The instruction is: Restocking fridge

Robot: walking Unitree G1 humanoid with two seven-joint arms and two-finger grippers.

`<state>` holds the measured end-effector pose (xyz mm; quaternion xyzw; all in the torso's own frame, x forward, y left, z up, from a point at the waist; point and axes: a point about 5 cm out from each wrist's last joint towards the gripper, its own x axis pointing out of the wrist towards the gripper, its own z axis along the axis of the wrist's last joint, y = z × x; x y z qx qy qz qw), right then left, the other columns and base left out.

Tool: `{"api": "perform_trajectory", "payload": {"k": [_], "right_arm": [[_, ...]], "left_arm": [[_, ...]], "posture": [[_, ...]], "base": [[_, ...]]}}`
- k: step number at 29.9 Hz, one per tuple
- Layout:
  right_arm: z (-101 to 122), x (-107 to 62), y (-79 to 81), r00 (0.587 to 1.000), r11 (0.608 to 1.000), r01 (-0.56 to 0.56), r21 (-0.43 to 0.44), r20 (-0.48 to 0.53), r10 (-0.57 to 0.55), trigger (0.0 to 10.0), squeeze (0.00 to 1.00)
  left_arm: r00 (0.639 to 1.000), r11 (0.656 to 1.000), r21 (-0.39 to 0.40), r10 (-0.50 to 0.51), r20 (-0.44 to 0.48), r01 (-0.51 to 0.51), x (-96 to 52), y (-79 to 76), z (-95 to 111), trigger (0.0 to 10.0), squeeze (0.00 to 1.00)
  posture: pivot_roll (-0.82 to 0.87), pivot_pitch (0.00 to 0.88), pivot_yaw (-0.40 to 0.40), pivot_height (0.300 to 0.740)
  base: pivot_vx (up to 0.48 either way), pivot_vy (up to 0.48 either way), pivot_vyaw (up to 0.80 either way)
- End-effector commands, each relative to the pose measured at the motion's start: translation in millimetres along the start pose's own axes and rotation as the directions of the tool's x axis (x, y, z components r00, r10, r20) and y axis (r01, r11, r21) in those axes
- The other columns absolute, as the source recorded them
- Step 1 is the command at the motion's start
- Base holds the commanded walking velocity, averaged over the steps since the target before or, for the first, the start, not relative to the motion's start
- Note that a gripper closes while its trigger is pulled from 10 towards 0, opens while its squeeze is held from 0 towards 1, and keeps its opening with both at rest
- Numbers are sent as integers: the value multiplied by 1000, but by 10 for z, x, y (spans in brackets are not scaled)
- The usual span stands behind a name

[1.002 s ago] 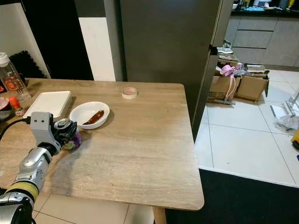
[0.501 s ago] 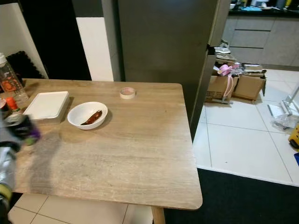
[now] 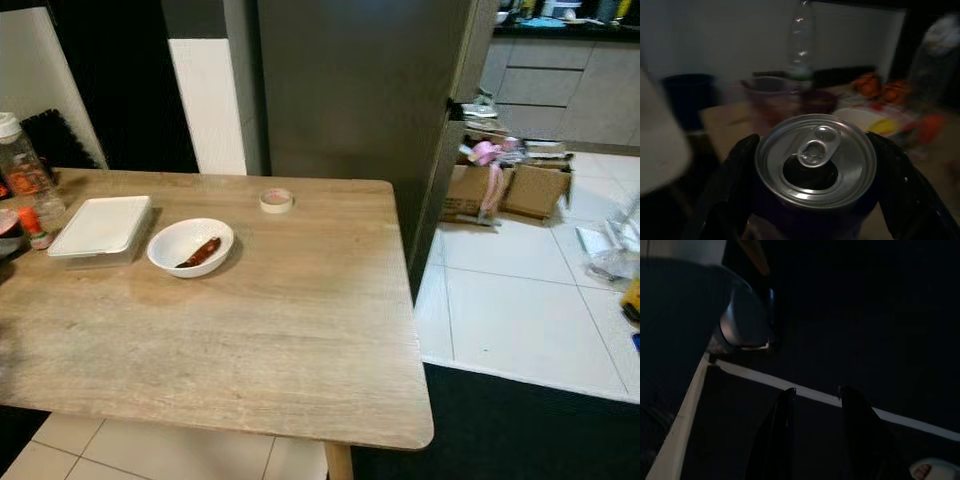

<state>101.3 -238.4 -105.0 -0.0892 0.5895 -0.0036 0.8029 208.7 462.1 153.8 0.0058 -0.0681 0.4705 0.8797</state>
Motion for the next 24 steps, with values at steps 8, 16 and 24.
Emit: {"api": "perform_trajectory", "payload": {"k": [8,16,24], "right_arm": [[6,1,3,1000,1000,-9,-6,-5,9,10000,0],[10,4,24,1000,1000,-14,-2,-3,14,10000,0],[5,5,43,1000,1000,-19,3,-4,19,10000,0]], "left_arm": [[939,944,122,320,-124,-306,-212,772,-248,10000,0],[771,915,291,395,-499,-281,-1023,951,-1214,10000,0],[544,934,309,356,-760,-180,-1949,790,-1879,10000,0]], "posture": [[-86,0,21,740],[-84,0,26,740],[-82,0,26,740]], "base": [[0,0,0],[0,0,0],[0,0,0]]}}
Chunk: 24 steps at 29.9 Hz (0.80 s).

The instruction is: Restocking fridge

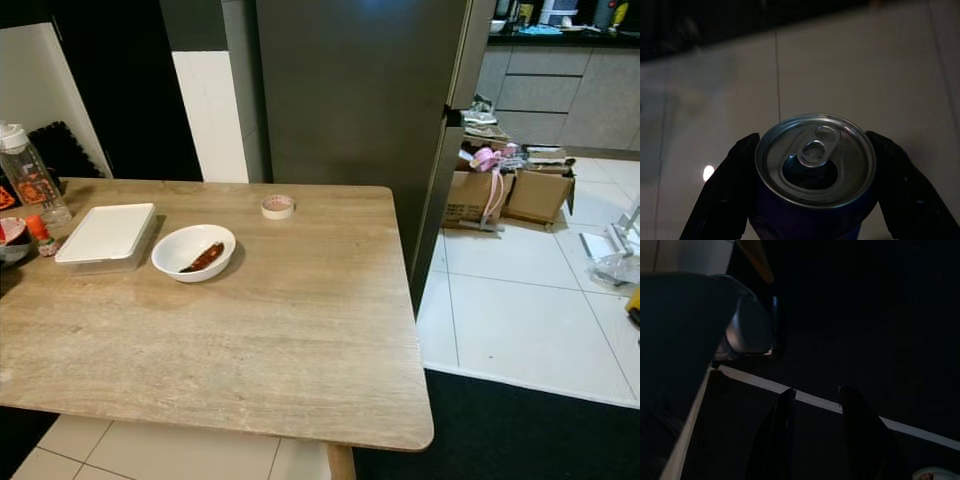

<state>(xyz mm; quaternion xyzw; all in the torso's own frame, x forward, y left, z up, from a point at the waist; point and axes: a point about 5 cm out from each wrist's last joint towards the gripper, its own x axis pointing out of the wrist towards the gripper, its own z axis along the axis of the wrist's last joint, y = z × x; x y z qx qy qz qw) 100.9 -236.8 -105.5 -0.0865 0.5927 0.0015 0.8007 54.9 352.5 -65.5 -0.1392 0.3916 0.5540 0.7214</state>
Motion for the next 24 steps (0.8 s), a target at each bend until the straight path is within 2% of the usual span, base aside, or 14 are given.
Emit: {"api": "perform_trajectory", "payload": {"k": [1,4,5,7,10,12,13,17,19,20,21,22,23,24], "right_arm": [[8,4,27,1000,1000,-8,6,3,8,10000,0],[12,4,23,1000,1000,-7,4,3,7,10000,0],[12,4,23,1000,1000,-7,4,3,7,10000,0],[20,4,20,1000,1000,-6,3,5,6,10000,0],[27,4,21,1000,1000,-6,3,7,6,10000,0],[36,4,16,1000,1000,-7,1,9,7,10000,0],[38,3,7,1000,1000,-7,0,9,7,10000,0],[20,-2,-26,1000,1000,4,-2,2,-4,10000,0],[7,-9,-62,1000,1000,7,1,4,-7,10000,0],[7,-9,-62,1000,1000,7,1,4,-7,10000,0],[-17,-18,-117,1000,999,27,20,0,-27,10000,0],[-19,-23,-151,999,999,42,33,-2,-42,10000,0],[-13,-25,-174,999,998,52,47,-2,-52,10000,0],[-13,-25,-174,999,998,52,47,-2,-52,10000,0]], "left_arm": [[1000,999,31,-18,-13,18,-8,-16,-40,10000,0],[984,975,187,-90,-153,118,-135,-135,-497,10000,0],[984,975,187,-90,-153,118,-135,-135,-497,10000,0],[973,945,275,-128,-195,179,-198,-202,-650,10000,0],[966,923,317,-158,-204,218,-220,-253,-682,10000,0],[948,837,450,-241,-209,312,-266,-409,-705,10000,0],[942,811,481,-263,-206,332,-280,-469,-696,10000,0],[938,798,492,-286,-198,347,-288,-552,-655,10000,0],[931,776,515,-306,-200,365,-300,-601,-649,10000,0],[931,776,515,-306,-200,365,-300,-601,-649,10000,0],[919,730,560,-338,-205,393,-323,-668,-653,10000,0],[910,699,587,-358,-208,409,-339,-714,-653,10000,0],[904,679,604,-372,-209,419,-350,-748,-650,10000,0],[904,679,604,-372,-209,419,-350,-748,-650,10000,0]], "posture": [[-82,0,26,740],[-86,0,23,740],[-86,0,23,740],[-89,0,22,740],[-88,0,20,740],[-79,0,19,740],[-79,0,17,740],[-82,0,15,740],[-79,0,13,740],[-79,0,13,740],[-73,0,12,740],[-58,0,7,740],[-58,0,7,740],[-58,0,7,740]], "base": [[0,0,0],[0,0,0],[0,0,0],[0,0,0],[0,0,0],[0,0,0],[0,0,0],[0,0,0],[0,0,0],[0,0,0],[0,0,0],[0,0,0],[0,0,0],[0,0,0]]}}
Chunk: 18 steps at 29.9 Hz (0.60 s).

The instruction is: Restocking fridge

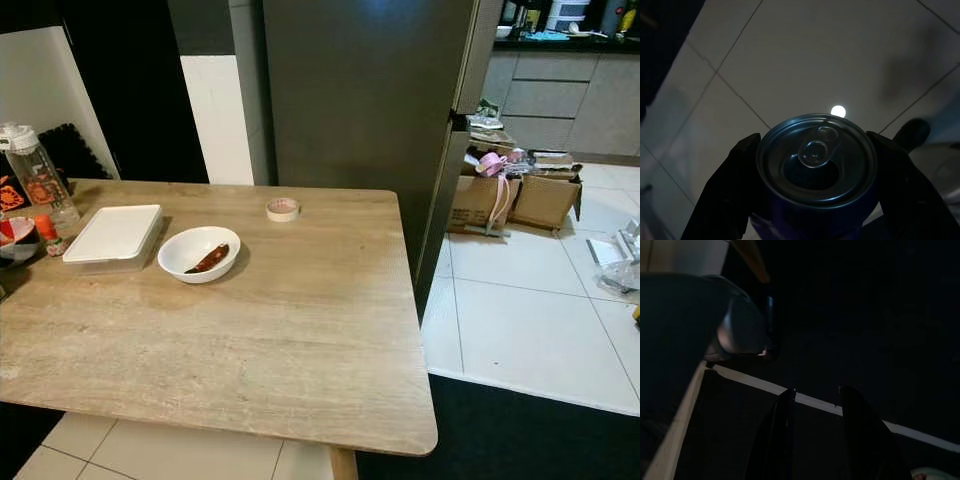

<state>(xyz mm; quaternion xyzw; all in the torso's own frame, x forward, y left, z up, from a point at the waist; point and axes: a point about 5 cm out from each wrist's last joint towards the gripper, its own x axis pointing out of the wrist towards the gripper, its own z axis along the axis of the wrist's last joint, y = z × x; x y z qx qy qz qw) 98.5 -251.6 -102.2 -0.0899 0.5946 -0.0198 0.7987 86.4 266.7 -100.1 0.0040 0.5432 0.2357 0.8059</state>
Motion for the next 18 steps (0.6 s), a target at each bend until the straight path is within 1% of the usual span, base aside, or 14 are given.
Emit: {"api": "perform_trajectory", "payload": {"k": [1,3,5,7,8,10,14,18], "right_arm": [[35,-2,-42,1000,999,19,35,10,-19,10000,0],[35,-2,-42,1000,999,19,35,10,-19,10000,0],[67,-3,-68,999,999,30,40,14,-31,10000,0],[89,-2,-70,999,999,31,28,14,-31,10000,0],[89,-2,-70,999,999,31,28,14,-31,10000,0],[114,0,-66,1000,1000,24,0,10,-24,10000,0],[114,1,-61,1000,1000,21,-5,8,-21,10000,0],[111,6,-24,1000,1000,16,1,7,-16,10000,0]], "left_arm": [[999,998,55,-40,26,39,2,-91,73,10000,0],[999,998,55,-40,26,39,2,-91,73,10000,0],[997,993,97,-64,35,60,4,-110,110,10000,0],[997,992,108,-73,31,69,5,-118,112,10000,0],[997,992,108,-73,31,69,5,-118,112,10000,0],[996,993,78,-88,28,86,1,-163,106,10000,0],[994,990,93,-108,24,105,-8,-212,79,10000,0],[993,989,91,-116,-2,116,-13,-209,17,10000,0]], "posture": [[-58,0,5,740],[-58,0,5,740],[-80,0,3,740],[-75,0,4,740],[-75,0,4,740],[-80,0,5,740],[-82,0,4,740],[-89,0,15,740]], "base": [[0,0,0],[0,0,0],[0,0,0],[0,0,0],[0,0,0],[0,0,0],[0,0,0],[0,0,0]]}}
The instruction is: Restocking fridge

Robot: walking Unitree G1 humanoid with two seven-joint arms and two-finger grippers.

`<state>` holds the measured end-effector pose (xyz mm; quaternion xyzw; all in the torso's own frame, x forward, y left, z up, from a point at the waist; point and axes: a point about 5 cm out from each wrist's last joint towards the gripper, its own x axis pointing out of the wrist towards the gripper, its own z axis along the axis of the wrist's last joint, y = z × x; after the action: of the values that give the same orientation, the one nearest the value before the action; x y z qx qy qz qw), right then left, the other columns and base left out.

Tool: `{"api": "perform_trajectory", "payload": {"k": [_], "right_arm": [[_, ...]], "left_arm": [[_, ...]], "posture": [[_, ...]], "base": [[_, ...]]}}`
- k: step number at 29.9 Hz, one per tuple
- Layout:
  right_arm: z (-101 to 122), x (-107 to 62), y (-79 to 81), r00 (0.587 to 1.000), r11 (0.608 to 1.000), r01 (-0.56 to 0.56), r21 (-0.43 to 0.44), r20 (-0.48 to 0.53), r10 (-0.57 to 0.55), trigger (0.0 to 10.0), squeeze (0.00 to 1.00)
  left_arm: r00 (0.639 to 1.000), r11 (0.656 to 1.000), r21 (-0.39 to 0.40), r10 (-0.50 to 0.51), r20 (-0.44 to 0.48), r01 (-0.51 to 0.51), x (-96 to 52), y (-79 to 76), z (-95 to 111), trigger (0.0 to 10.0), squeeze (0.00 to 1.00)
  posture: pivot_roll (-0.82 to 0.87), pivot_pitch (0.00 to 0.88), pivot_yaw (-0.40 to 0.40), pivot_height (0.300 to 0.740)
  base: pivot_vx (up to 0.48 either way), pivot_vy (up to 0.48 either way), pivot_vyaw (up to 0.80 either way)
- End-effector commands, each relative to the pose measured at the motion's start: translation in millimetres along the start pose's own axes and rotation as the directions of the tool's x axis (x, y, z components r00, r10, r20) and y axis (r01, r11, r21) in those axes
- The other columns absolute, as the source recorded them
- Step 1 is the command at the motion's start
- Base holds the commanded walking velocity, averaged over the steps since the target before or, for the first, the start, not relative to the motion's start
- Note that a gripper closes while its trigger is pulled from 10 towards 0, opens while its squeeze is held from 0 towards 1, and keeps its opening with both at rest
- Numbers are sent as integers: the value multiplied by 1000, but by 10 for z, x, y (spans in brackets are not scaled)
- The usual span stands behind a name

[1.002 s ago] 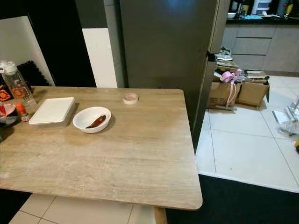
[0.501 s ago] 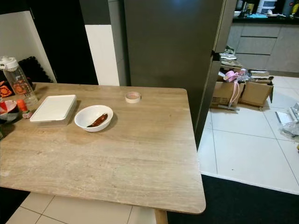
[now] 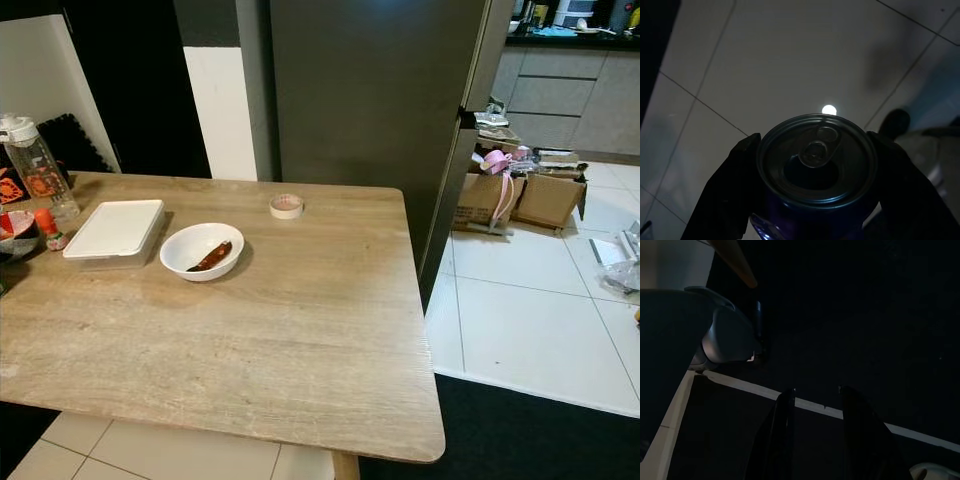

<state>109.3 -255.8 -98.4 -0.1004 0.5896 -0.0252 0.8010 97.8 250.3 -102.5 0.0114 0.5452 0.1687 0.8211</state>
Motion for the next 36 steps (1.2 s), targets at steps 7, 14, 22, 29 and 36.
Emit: {"api": "perform_trajectory", "payload": {"k": [7,14,22,29,36], "right_arm": [[9,7,56,1000,1000,-10,4,-4,10,10000,0],[13,3,17,1000,1000,-6,-21,-13,6,10000,0],[-36,-4,-25,999,999,8,-49,-31,-9,10000,0],[-54,2,25,999,999,5,-48,-34,-7,10000,0],[-97,-4,11,999,1000,0,-26,-42,-1,10000,0]], "left_arm": [[1000,999,35,-28,-4,28,0,-21,0,10000,0],[999,999,30,-42,5,42,4,-59,35,10000,0],[998,997,49,-67,1,66,3,-106,32,10000,0],[997,996,43,-75,-29,76,-13,-128,-82,10000,0],[996,995,46,-82,-24,83,-11,-125,-63,10000,0]], "posture": [[-85,0,26,740],[-82,0,22,740],[-67,0,0,740],[-83,0,2,740],[-79,0,23,740]], "base": [[0,0,0],[0,0,0],[0,0,0],[0,0,0],[0,0,0]]}}
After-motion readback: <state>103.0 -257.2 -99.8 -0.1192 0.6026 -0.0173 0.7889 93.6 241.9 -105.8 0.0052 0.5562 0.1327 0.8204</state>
